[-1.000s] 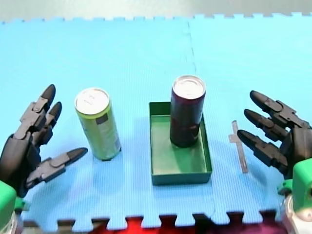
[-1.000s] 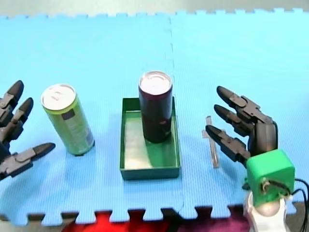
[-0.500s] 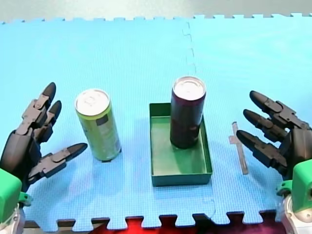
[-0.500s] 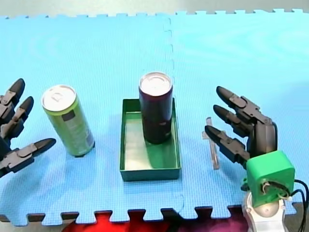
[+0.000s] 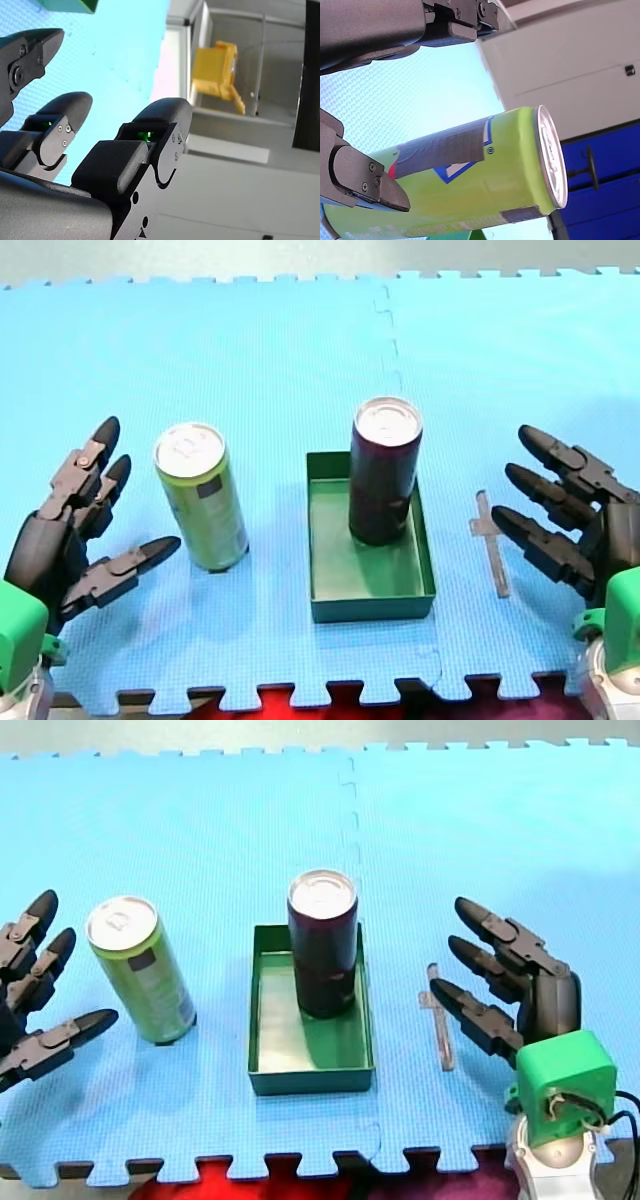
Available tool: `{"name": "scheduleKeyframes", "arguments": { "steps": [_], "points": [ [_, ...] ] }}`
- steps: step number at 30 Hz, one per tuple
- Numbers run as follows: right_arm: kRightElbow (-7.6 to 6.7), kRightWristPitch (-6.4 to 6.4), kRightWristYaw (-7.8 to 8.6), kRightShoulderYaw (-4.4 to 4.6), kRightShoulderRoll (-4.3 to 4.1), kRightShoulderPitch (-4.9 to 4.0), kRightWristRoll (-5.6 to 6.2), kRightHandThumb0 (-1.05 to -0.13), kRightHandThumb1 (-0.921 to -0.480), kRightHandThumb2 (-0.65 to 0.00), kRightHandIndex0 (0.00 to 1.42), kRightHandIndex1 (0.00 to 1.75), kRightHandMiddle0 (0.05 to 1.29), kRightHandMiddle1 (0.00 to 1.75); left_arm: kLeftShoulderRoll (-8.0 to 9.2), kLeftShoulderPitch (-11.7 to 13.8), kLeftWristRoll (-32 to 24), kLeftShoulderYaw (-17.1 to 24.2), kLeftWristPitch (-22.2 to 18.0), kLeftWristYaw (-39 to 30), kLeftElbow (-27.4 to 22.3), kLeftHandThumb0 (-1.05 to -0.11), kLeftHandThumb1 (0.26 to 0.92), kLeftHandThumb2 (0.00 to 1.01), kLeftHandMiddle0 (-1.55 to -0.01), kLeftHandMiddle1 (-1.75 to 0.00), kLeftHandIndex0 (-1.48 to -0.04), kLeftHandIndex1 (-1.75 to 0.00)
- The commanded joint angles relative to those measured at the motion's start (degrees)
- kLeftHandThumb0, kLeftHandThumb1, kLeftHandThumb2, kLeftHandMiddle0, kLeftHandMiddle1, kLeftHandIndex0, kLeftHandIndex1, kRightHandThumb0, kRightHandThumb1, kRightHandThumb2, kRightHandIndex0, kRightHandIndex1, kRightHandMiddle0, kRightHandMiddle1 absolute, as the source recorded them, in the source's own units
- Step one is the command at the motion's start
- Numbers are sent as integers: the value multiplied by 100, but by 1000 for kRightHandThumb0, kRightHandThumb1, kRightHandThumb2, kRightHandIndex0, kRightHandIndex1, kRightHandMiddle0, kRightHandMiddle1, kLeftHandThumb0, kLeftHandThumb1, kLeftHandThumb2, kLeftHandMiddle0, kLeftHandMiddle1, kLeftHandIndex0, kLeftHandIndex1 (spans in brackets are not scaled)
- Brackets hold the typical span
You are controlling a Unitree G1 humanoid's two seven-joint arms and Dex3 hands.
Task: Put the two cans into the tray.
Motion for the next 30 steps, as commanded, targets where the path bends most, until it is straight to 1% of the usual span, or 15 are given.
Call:
{"name": "scheduleKeyframes", "arguments": {
  "steps": [1,9,14,21,30],
  "points": [
    [12,-43,-4,-24,-30,-19,22,-501,-699,0,908,0,861,0,2,-50,12,-13,48,-2,92,-1048,793,7,-216,-1,-157,0],
    [19,-74,6,-44,-31,-21,39,-498,-699,0,907,0,856,0,-43,-202,160,-106,181,102,433,-1048,795,6,-202,0,-154,0],
    [39,-93,36,-67,-42,-27,62,-498,-700,0,905,0,853,0,-93,-295,148,-92,229,88,626,-1048,796,5,-198,0,-159,-3],
    [58,-118,68,-92,-37,-34,79,-496,-700,0,903,0,849,0,-136,-340,151,-91,231,89,668,-1048,788,0,-197,0,-165,-4],
    [80,-126,41,-101,-39,-44,55,-493,-700,0,904,0,847,0,-224,-455,134,-93,256,28,720,-1048,781,0,-186,0,-169,-5]
  ]
}}
